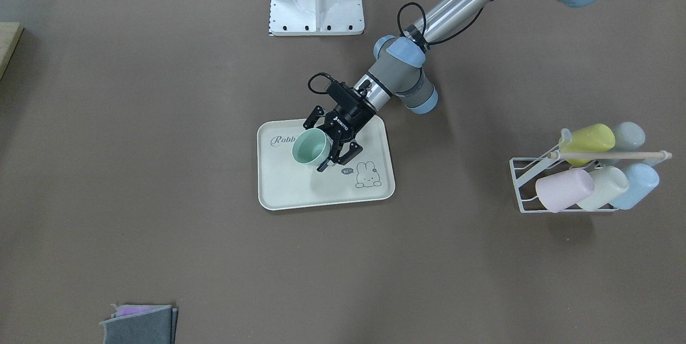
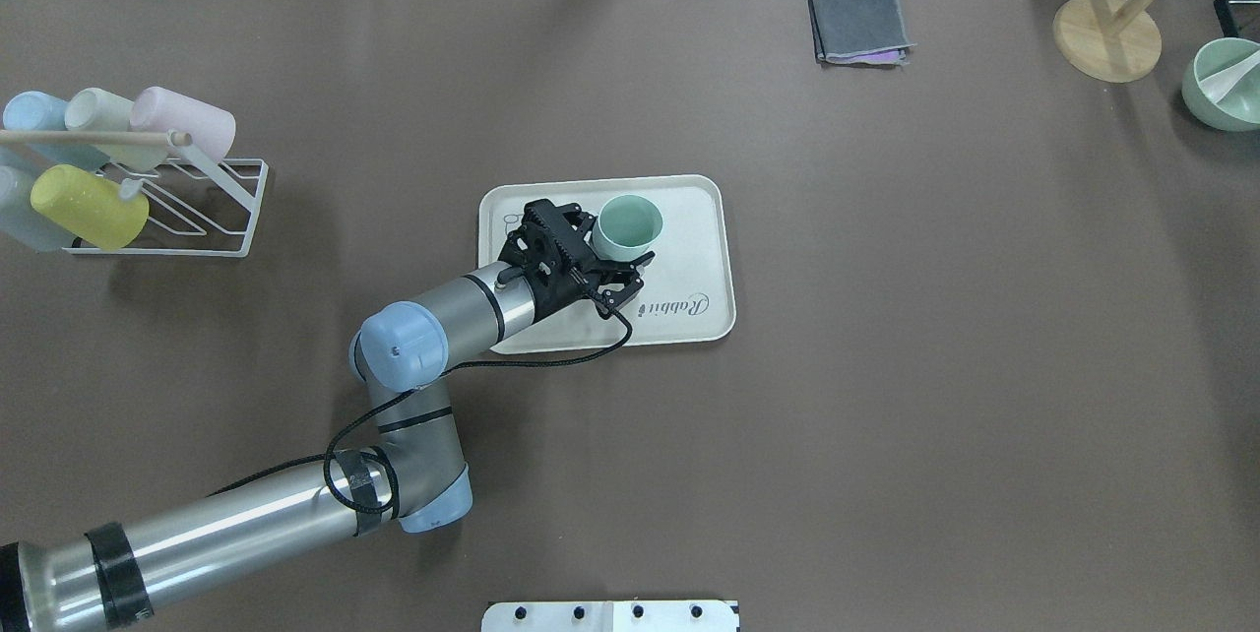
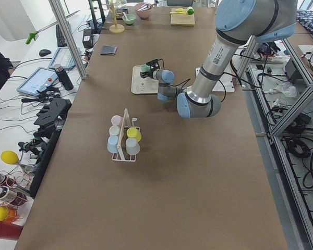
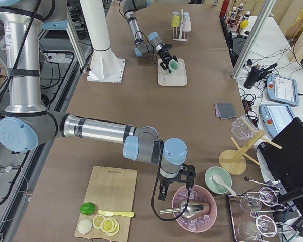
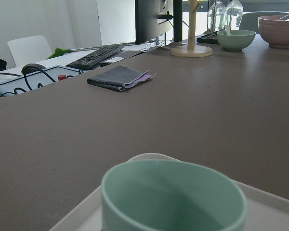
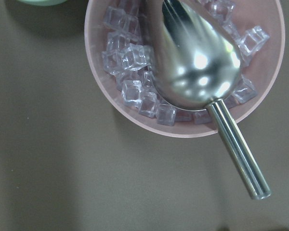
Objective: Pick up and place green cup on tray
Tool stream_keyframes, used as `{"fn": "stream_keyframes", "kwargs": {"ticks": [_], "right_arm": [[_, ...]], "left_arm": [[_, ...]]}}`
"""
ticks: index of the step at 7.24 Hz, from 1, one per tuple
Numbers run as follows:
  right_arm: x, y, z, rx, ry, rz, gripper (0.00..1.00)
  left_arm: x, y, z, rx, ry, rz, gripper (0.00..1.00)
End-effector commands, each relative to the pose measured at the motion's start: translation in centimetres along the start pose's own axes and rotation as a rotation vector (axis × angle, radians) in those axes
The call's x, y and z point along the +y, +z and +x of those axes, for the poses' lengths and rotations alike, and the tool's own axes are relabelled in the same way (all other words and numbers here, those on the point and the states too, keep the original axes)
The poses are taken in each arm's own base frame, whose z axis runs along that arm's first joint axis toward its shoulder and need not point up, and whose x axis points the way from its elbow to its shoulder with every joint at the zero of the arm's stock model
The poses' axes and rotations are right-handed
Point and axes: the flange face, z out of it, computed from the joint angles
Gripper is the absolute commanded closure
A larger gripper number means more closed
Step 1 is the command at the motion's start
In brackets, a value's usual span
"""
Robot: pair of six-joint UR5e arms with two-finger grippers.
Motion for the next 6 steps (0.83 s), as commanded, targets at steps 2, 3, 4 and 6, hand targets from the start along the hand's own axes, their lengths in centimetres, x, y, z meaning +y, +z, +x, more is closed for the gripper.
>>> {"fn": "stream_keyframes", "kwargs": {"ticks": [2,3,4,6], "right_arm": [[-0.09,0.02,0.02,0.000,0.004,-0.002,0.00],[-0.10,-0.03,-0.03,0.000,0.003,0.000,0.00],[-0.10,-0.03,-0.03,0.000,0.003,0.000,0.00],[-0.09,0.02,0.03,0.002,0.004,-0.002,0.00]], "left_arm": [[-0.02,-0.13,-0.07,0.002,-0.002,0.006,0.28],[-0.14,-0.15,-0.15,0.001,-0.002,0.008,0.17],[-0.23,-0.19,-0.25,0.001,-0.003,0.012,0.04],[0.00,-0.51,-0.42,0.005,-0.005,0.022,0.03]]}}
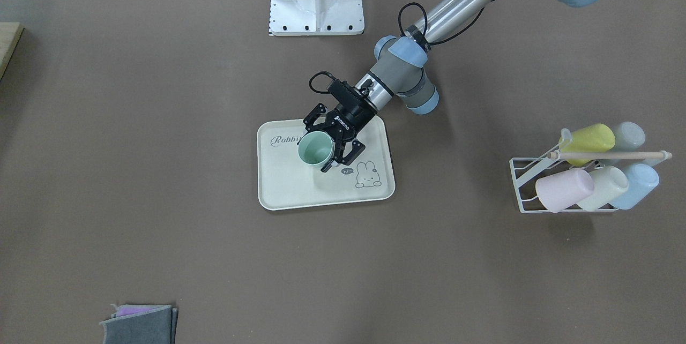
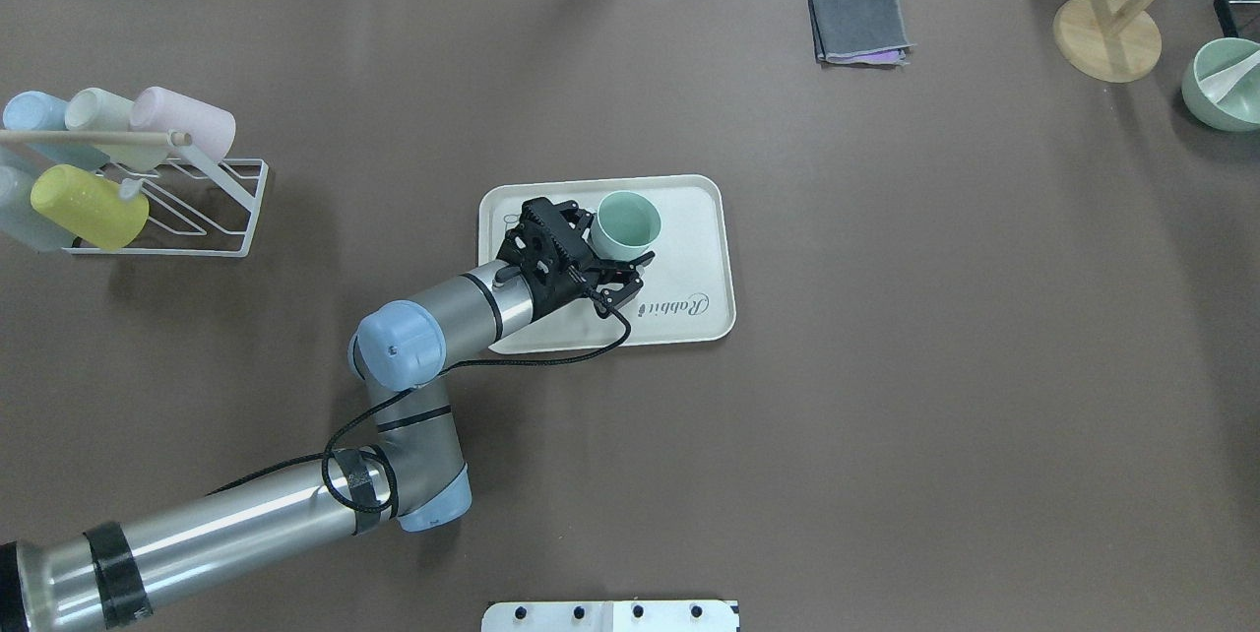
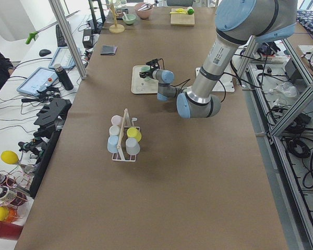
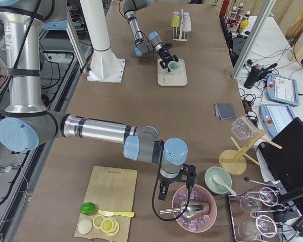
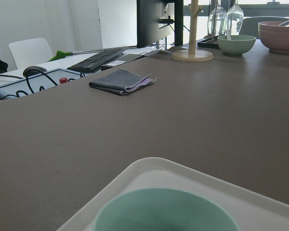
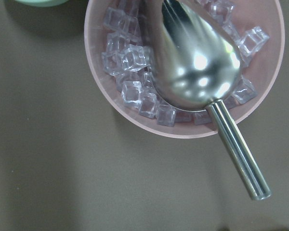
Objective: Pick up and place green cup on tray
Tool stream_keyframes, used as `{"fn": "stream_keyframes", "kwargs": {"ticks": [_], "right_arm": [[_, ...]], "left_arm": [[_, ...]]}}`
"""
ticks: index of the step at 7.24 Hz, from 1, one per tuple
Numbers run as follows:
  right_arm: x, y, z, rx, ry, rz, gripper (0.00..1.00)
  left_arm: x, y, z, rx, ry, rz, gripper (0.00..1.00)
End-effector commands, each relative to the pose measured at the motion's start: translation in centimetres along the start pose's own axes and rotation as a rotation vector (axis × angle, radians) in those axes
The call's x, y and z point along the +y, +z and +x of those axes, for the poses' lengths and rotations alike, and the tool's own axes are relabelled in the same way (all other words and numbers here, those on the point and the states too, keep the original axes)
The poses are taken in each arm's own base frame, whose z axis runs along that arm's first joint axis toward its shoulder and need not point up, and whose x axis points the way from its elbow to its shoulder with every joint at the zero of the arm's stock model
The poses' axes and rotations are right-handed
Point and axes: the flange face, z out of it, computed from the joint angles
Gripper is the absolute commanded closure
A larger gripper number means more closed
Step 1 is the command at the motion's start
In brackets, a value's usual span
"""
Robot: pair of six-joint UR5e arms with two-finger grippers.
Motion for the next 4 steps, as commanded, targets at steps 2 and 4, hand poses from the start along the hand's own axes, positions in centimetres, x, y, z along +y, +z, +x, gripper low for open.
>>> {"fn": "stream_keyframes", "kwargs": {"ticks": [2,4], "right_arm": [[0.0,0.1,0.0,0.001,0.000,0.000,0.00],[0.0,0.1,0.0,0.001,0.001,-0.001,0.00]], "left_arm": [[0.1,-0.3,-0.2,0.004,-0.002,0.010,0.03],[1.0,-2.2,-0.8,0.009,-0.005,0.011,0.03]]}}
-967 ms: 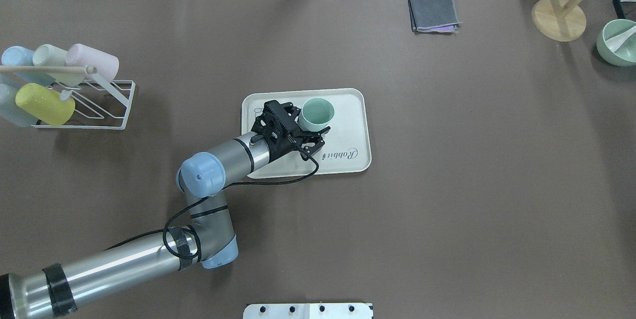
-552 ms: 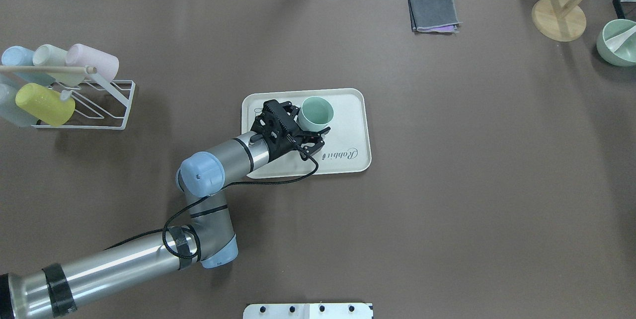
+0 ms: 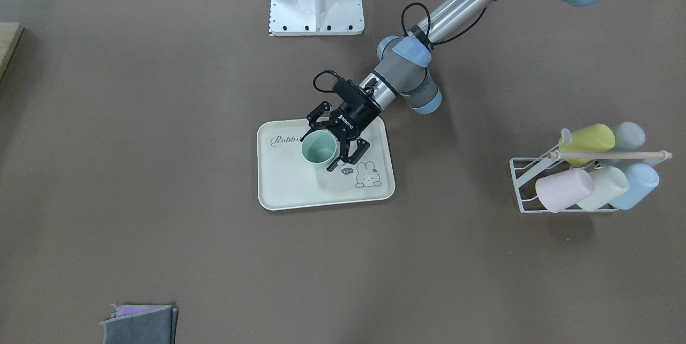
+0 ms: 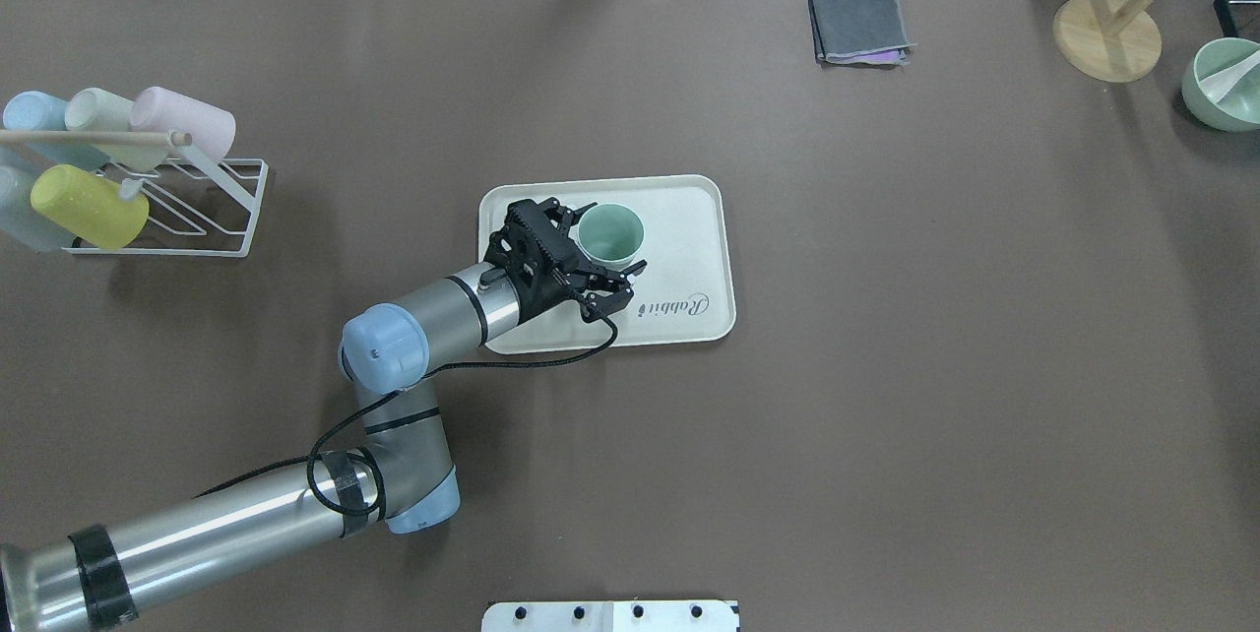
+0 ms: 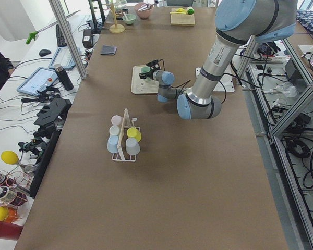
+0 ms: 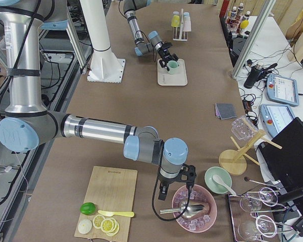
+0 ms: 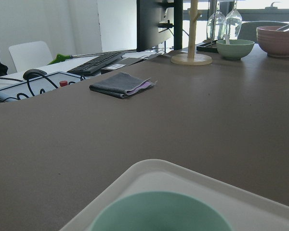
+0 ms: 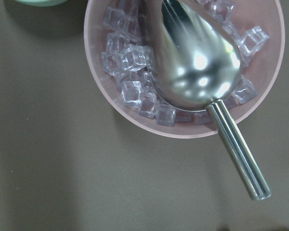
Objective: Pick up and place green cup on tray
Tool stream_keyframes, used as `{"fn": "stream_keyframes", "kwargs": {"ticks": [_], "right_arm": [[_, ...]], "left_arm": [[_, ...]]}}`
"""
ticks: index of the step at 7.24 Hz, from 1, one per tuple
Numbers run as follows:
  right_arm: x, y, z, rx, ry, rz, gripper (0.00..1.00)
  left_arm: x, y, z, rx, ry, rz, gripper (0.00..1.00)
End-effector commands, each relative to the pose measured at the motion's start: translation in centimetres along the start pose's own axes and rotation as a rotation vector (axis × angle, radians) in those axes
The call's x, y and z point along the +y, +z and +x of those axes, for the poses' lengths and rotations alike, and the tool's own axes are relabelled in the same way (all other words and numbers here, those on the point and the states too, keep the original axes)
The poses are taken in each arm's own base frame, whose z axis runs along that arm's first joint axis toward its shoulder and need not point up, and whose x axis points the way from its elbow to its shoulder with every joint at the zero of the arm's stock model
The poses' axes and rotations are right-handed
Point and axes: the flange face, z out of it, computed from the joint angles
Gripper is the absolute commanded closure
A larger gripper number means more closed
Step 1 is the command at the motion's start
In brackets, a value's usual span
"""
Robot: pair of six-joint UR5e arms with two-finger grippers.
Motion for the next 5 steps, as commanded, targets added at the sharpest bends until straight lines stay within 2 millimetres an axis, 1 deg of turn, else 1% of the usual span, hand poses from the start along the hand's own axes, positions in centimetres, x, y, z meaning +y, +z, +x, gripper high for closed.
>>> {"fn": "stream_keyframes", "kwargs": {"ticks": [1,2,3,4,5], "right_arm": [[0.0,0.1,-0.1,0.001,-0.001,-0.001,0.00],[0.0,0.1,-0.1,0.001,-0.003,-0.001,0.00],[0.0,0.0,-0.2,0.001,-0.003,0.000,0.00],[0.0,0.0,-0.2,0.001,-0.003,0.000,0.00],[0.0,0.0,-0.2,0.000,-0.005,0.001,0.00]], "left_arm": [[0.1,-1.1,-0.2,0.012,-0.003,0.006,0.03],[-0.1,-2.1,-0.6,0.018,-0.006,0.016,0.02],[-1.0,-3.2,-1.5,0.015,-0.006,0.036,0.02],[-1.0,-4.4,-1.7,0.019,-0.010,0.042,0.02],[-0.9,-6.1,-1.9,0.036,-0.012,0.047,0.02]]}}
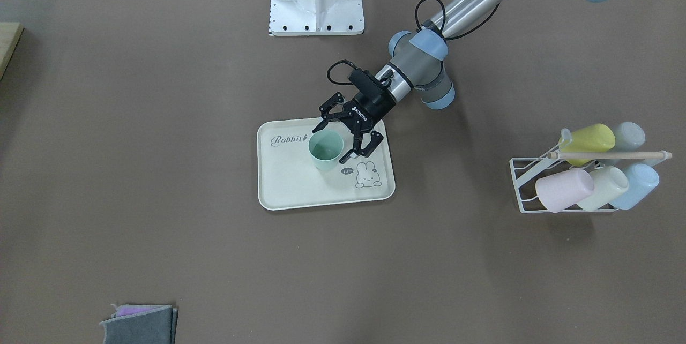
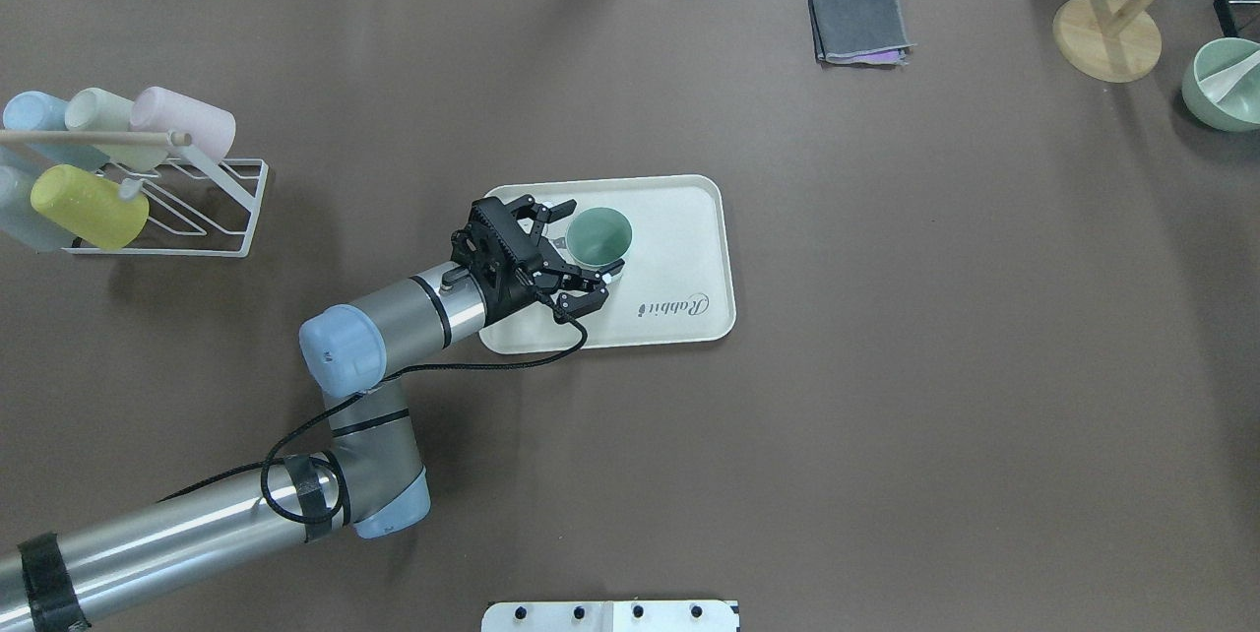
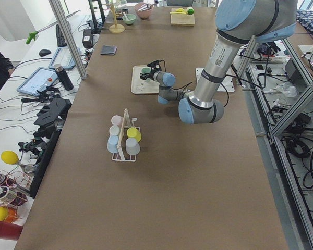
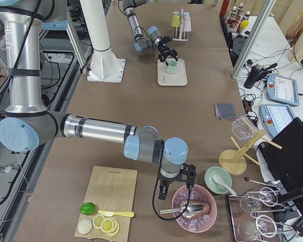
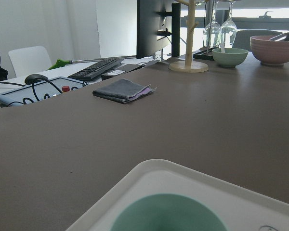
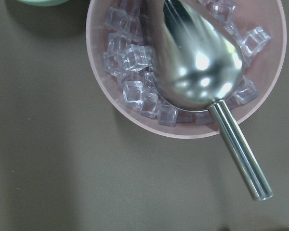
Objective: Pick up and place green cup on tray
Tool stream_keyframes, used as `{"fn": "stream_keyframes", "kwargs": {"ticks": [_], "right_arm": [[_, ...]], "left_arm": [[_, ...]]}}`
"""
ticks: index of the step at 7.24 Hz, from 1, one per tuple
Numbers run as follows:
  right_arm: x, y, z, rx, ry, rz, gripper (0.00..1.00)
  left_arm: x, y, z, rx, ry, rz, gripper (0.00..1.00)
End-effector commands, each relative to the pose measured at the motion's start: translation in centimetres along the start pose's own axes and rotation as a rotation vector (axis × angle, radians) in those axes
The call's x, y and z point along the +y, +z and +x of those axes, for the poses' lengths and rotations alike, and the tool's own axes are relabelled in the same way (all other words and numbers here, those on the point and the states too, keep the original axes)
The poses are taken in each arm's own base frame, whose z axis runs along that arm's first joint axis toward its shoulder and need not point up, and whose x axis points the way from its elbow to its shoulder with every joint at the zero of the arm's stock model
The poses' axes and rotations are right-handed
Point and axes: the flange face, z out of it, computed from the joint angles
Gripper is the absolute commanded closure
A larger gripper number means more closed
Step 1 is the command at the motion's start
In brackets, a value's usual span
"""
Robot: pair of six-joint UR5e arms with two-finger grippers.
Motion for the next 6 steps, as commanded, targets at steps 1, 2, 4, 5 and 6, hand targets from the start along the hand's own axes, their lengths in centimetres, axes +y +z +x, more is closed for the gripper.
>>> {"fn": "stream_keyframes", "kwargs": {"ticks": [1,2,4,5,6], "right_arm": [[-0.1,-0.1,-0.1,-0.001,-0.002,0.002,0.00],[-0.1,-0.1,-0.2,-0.003,0.000,0.002,0.00],[-0.1,-0.3,-0.3,-0.006,-0.004,0.005,0.00],[-0.1,-0.3,-0.3,-0.006,-0.005,0.006,0.00],[0.0,-0.2,-0.2,-0.006,-0.003,0.004,0.00]], "left_arm": [[-1.1,-3.0,-0.1,0.042,-0.007,0.015,0.02],[-2.1,-3.5,0.4,0.038,-0.005,0.002,0.02],[-7.4,-5.7,1.8,-0.007,0.016,-0.098,0.02],[-10.1,-5.9,1.7,-0.056,0.036,-0.178,0.02],[-12.6,-5.9,2.6,-0.099,0.056,-0.277,0.02]]}}
